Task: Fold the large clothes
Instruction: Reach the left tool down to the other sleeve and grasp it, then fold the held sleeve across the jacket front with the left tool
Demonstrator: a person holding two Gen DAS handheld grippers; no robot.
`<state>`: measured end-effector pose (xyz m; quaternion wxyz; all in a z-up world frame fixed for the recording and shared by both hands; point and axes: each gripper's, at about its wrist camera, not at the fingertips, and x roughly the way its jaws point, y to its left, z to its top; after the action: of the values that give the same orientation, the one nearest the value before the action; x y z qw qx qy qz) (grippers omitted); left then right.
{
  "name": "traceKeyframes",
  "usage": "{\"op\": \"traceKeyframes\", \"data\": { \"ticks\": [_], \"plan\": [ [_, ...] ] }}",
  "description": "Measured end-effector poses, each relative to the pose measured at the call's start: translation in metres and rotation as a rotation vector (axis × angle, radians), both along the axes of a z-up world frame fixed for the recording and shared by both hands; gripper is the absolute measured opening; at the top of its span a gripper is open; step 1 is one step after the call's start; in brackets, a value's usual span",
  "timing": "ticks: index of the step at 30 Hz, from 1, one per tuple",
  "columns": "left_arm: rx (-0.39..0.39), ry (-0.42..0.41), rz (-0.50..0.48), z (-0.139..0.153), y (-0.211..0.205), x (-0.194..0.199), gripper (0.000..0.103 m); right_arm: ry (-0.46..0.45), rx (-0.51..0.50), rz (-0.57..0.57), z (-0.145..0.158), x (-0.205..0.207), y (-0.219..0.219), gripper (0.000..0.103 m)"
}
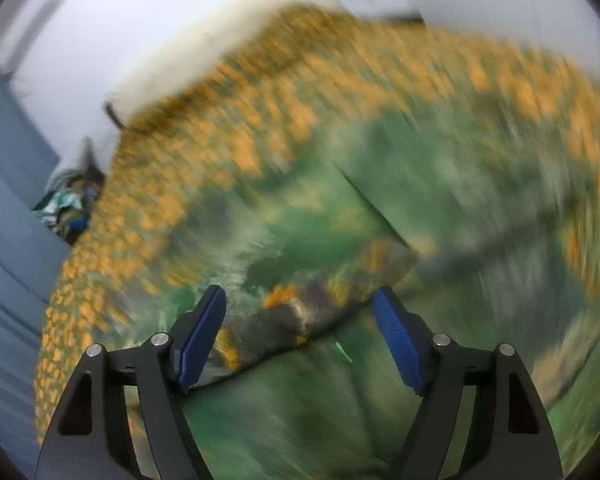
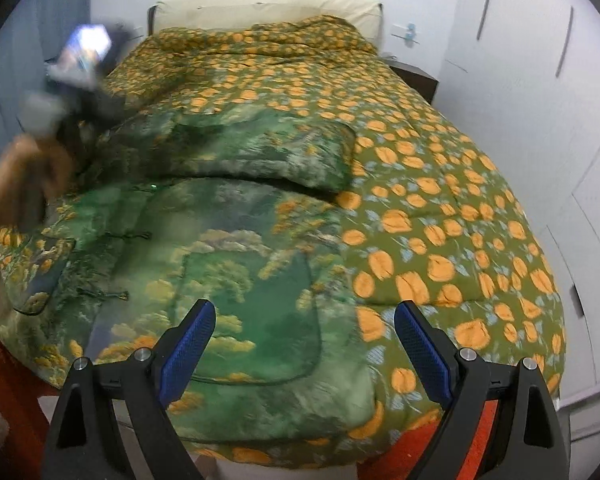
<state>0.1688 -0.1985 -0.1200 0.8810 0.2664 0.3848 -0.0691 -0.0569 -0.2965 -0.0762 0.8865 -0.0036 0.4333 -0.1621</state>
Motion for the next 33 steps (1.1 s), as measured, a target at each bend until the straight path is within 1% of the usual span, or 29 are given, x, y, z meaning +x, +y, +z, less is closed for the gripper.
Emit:
{"op": "traceKeyframes", "data": {
  "ticks": [2, 3, 4, 5, 7, 9, 10, 11, 12, 13, 15, 16, 17, 18, 19, 20, 21, 22, 23, 24, 26, 27, 28, 30, 33],
  "plan": [
    [0.019, 0.053, -0.038, -0.015, -0.001, -0.015, 0.079, 0.002, 0.000, -0.020, -0.002, -0.005, -0.009, 0.090],
    [0.022, 0.063, -0.051, -0.016, 0.000, -0.022, 0.079, 0.004, 0.000, -0.026, -0.003, -0.006, -0.011, 0.090],
    [0.017, 0.071, -0.061, -0.015, 0.005, -0.030, 0.082, 0.010, 0.001, -0.037, -0.006, -0.007, -0.016, 0.090],
    [0.001, 0.079, -0.068, -0.009, 0.013, -0.035, 0.084, 0.016, 0.005, -0.043, -0.008, -0.006, -0.019, 0.090],
    [-0.050, 0.084, -0.059, 0.008, 0.037, -0.043, 0.093, 0.023, 0.021, -0.048, -0.012, 0.000, -0.024, 0.090],
    [-0.110, 0.072, -0.016, 0.028, 0.068, -0.037, 0.096, 0.012, 0.030, -0.023, -0.011, 0.014, -0.023, 0.090],
    [-0.152, 0.056, 0.031, 0.041, 0.090, -0.029, 0.098, 0.002, 0.035, -0.001, -0.009, 0.023, -0.020, 0.090],
    [-0.176, 0.044, 0.065, 0.046, 0.108, -0.022, 0.100, -0.012, 0.050, 0.028, -0.005, 0.035, -0.017, 0.090],
    [-0.204, 0.027, 0.113, 0.052, 0.126, -0.013, 0.100, -0.030, 0.091, 0.066, -0.002, 0.048, -0.015, 0.090],
    [-0.226, 0.006, 0.166, 0.057, 0.146, -0.003, 0.100, -0.054, 0.159, 0.113, 0.002, 0.064, -0.012, 0.090],
    [-0.251, -0.030, 0.279, 0.055, 0.182, 0.013, 0.100, -0.114, 0.342, 0.226, 0.009, 0.101, -0.009, 0.090],
    [-0.262, -0.039, 0.328, 0.050, 0.199, 0.022, 0.100, -0.128, 0.411, 0.264, 0.008, 0.115, -0.008, 0.090],
    [-0.266, -0.036, 0.371, 0.040, 0.214, 0.030, 0.100, -0.138, 0.496, 0.304, 0.005, 0.138, -0.007, 0.090],
    [-0.256, -0.023, 0.400, 0.029, 0.222, 0.036, 0.099, -0.128, 0.563, 0.328, -0.004, 0.171, -0.005, 0.090],
    [-0.239, -0.005, 0.430, 0.016, 0.230, 0.042, 0.098, -0.106, 0.591, 0.333, -0.013, 0.195, -0.003, 0.089],
    [-0.220, 0.027, 0.466, 0.001, 0.239, 0.047, 0.095, -0.086, 0.596, 0.335, -0.021, 0.215, -0.001, 0.082],
    [-0.221, 0.054, 0.483, -0.010, 0.242, 0.048, 0.095, -0.068, 0.589, 0.339, -0.029, 0.235, 0.002, 0.064],
    [-0.237, 0.080, 0.494, -0.015, 0.249, 0.044, 0.095, -0.047, 0.554, 0.350, -0.040, 0.261, 0.008, 0.054],
    [-0.268, 0.097, 0.501, -0.021, 0.253, 0.041, 0.095, -0.033, 0.528, 0.359, -0.047, 0.274, 0.013, 0.045],
    [-0.287, 0.097, 0.499, -0.023, 0.254, 0.038, 0.095, -0.014, 0.506, 0.371, -0.056, 0.290, 0.018, 0.044],
    [-0.287, 0.091, 0.483, -0.024, 0.252, 0.034, 0.097, -0.002, 0.519, 0.386, -0.068, 0.305, 0.023, 0.041],
    [-0.282, 0.092, 0.477, -0.025, 0.252, 0.035, 0.097, 0.017, 0.539, 0.404, -0.076, 0.310, 0.026, 0.034],
    [-0.274, 0.096, 0.474, -0.026, 0.254, 0.036, 0.099, 0.075, 0.553, 0.417, -0.087, 0.314, 0.033, 0.030],
    [-0.289, 0.118, 0.472, -0.031, 0.261, 0.039, 0.103, 0.136, 0.510, 0.388, -0.100, 0.312, 0.038, 0.017],
    [-0.349, 0.172, 0.490, -0.042, 0.275, 0.046, 0.103, 0.177, 0.456, 0.381, -0.117, 0.298, 0.044, 0.017]
  ]
}}
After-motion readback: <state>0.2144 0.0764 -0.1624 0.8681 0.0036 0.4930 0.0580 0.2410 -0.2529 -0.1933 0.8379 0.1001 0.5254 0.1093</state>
